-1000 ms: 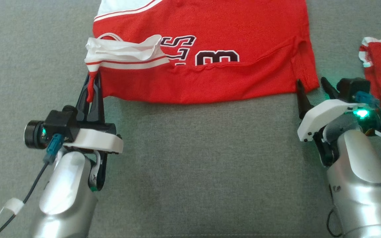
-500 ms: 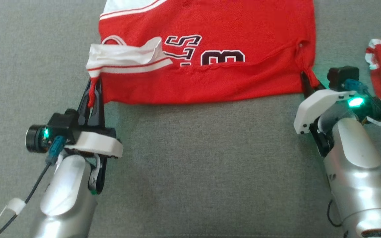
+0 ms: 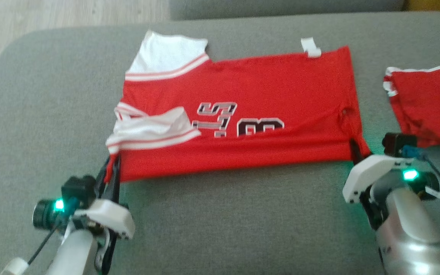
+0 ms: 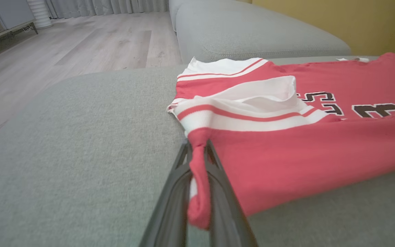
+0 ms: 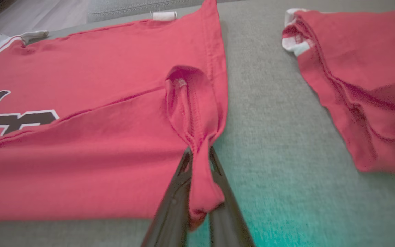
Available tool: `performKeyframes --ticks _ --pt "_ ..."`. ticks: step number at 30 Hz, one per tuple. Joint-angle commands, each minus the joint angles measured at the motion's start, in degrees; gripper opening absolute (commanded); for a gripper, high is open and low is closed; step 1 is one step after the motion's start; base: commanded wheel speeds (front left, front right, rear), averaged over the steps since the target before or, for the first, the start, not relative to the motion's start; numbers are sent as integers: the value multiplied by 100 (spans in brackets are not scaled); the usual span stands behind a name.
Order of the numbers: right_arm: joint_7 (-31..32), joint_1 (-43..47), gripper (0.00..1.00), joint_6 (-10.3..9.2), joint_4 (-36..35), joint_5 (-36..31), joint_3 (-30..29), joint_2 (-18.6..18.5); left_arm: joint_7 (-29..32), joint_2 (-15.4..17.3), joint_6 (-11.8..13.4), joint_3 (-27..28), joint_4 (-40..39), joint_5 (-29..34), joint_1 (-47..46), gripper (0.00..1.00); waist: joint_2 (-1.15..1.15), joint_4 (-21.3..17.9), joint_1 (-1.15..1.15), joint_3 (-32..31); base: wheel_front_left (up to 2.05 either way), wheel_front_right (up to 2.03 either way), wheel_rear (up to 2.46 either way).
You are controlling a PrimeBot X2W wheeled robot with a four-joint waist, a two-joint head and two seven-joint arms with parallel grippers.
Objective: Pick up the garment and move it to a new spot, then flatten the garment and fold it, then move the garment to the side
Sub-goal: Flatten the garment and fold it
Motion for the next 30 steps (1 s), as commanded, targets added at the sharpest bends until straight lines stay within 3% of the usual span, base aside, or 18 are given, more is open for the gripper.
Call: performKeyframes --ticks 1,4,12,18,19,20,21,25,30 --pt "41 22 0 -5 -268 23 115 -21 30 273 0 233 -194 -43 -6 0 0 -92 1 -193 0 0 0" --pt "217 225 0 -5 -461 53 138 -21 159 337 -25 196 -325 -61 196 0 0 -121 1 -307 0 0 0" --pt "901 1342 0 -5 -1831 190 158 -21 742 559 -13 27 -1116 -80 867 0 0 -136 1 -548 0 0 0" --pt "916 1654 0 -5 -2340 503 322 -21 849 527 92 36 -1316 -146 994 0 0 -159 1 -513 0 0 0" --pt "852 1669 0 -5 -2389 524 327 -21 838 515 121 46 -1333 -152 988 24 0 -164 1 -501 0 0 0" --pt "748 1669 50 -5 -2437 527 298 -21 813 500 166 66 -1346 -154 974 56 0 -168 1 -487 0 0 0" --pt "633 1658 100 -5 -2476 502 256 -21 786 489 209 73 -1353 -140 953 100 0 -170 1 -474 0 0 0" --pt "115 1573 100 -5 -2635 648 237 -21 598 425 325 119 -1395 -129 833 100 0 -174 1 -438 0 0 0" --pt "-640 1491 100 -5 -2859 912 506 -21 -169 323 498 336 -1640 -139 622 100 0 -209 1 -422 0 0 0"
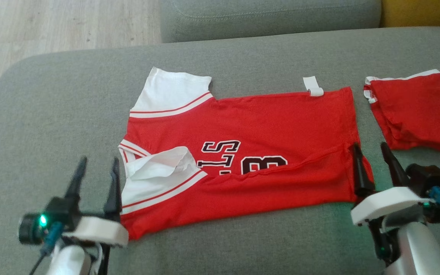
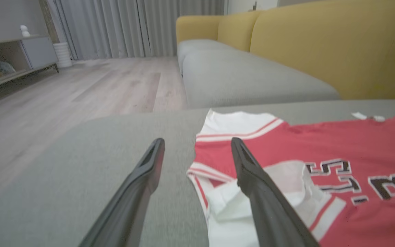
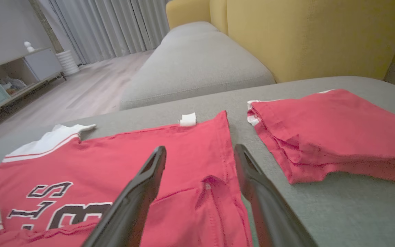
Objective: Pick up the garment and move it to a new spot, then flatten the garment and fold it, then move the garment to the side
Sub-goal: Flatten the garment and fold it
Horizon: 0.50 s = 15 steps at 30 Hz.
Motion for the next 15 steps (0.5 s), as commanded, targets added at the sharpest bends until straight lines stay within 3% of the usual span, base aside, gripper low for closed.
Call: performKeyframes --ticks 1,3,10,15 --pt "-210 -283 100 -5 -252 64 250 -32 -214 58 45 302 -268 -2 -407 100 0 -17 0 13 0 0 0" --pt "-452 -300 100 -5 -307 110 370 -32 -419 42 54 349 -439 55 -527 100 0 -43 0 52 0 0 0" --pt "-855 -458 100 -5 -314 296 577 -32 -559 132 -262 329 -805 226 -1132 100 0 -222 0 399 0 0 0" --pt "-1005 -618 100 -5 -333 377 646 -32 275 540 -813 46 -277 289 -1981 100 0 -388 0 827 0 0 0"
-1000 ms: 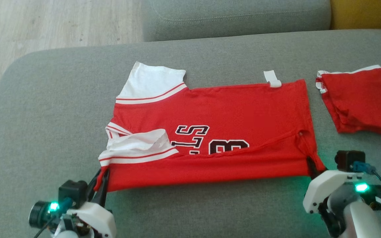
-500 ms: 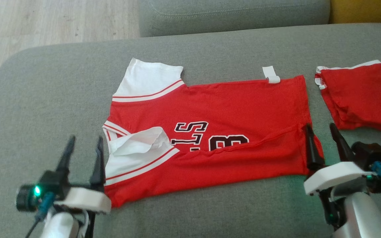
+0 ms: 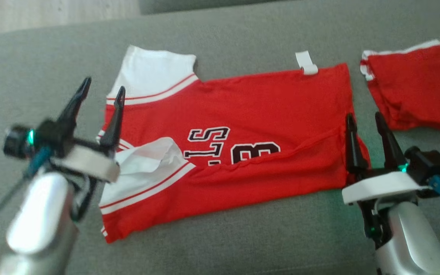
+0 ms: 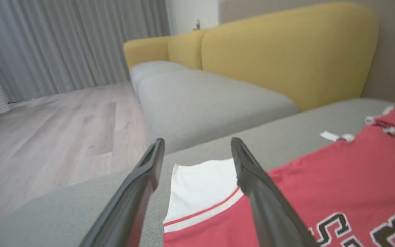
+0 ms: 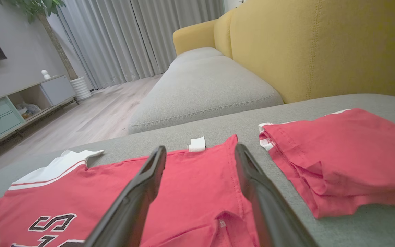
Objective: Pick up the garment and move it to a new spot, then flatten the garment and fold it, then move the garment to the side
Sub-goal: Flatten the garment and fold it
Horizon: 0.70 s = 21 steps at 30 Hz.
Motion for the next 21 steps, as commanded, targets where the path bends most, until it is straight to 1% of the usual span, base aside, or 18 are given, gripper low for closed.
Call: performKeyframes --ticks 1,5,7,9,11,13,14,16,21 --pt "-87 -259 100 -5 -232 67 182 -28 228 372 -132 132 -9 64 -538 100 0 -163 -1 324 0 0 0" --pt "-156 -472 100 -5 -379 132 269 -28 854 669 -377 43 538 -136 -1464 100 0 -297 -1 780 0 0 0" --pt "-180 -574 100 -5 -455 144 328 -28 1229 825 -452 -142 838 -335 -1906 100 0 -370 -1 998 0 0 0" --pt "-198 -654 100 -5 -523 167 399 -28 1593 947 -474 -460 1060 -788 -2271 100 0 -432 -1 1167 0 0 0" --pt "-209 -708 100 -5 -567 222 467 -28 1871 1154 -477 -742 1260 -1199 -2600 100 0 -489 -1 1304 0 0 0" --pt "-216 -759 100 -5 -584 482 579 -28 2104 1354 -479 -951 1494 -1553 -2841 100 0 -560 -1 1416 0 0 0" --pt "-216 -759 100 -5 -584 482 579 -28 2104 1354 -479 -951 1494 -1553 -2841 100 0 -560 -1 1416 0 0 0" --pt "-223 -822 100 -5 -638 526 693 -28 2175 1497 -479 -1067 1693 -1849 -3035 100 0 -629 -1 1518 0 0 0" --pt "-233 -872 100 -5 -802 682 920 -28 2037 1679 -480 -1418 2040 -2276 -3372 100 0 -730 -1 1701 0 0 0"
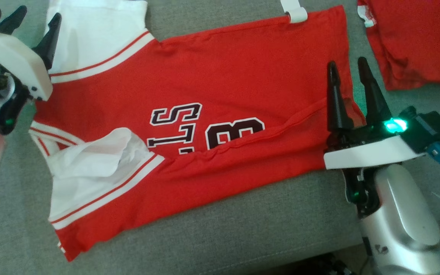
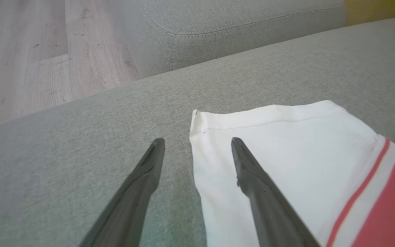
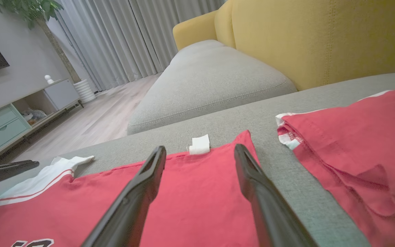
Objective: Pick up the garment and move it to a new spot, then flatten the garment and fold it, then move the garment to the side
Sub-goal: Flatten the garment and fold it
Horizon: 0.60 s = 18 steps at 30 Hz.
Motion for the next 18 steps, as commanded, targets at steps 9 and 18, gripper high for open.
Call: performKeyframes --ticks 9,18 --pt "-61 -44 100 -5 -424 174 33 -21 -84 405 9 -341 348 -479 -792 100 0 -193 -1 335 0 0 0" --pt "-62 -49 100 -5 -442 196 9 -21 71 336 9 -934 519 -927 -1035 0 0 -242 -1 459 0 0 0"
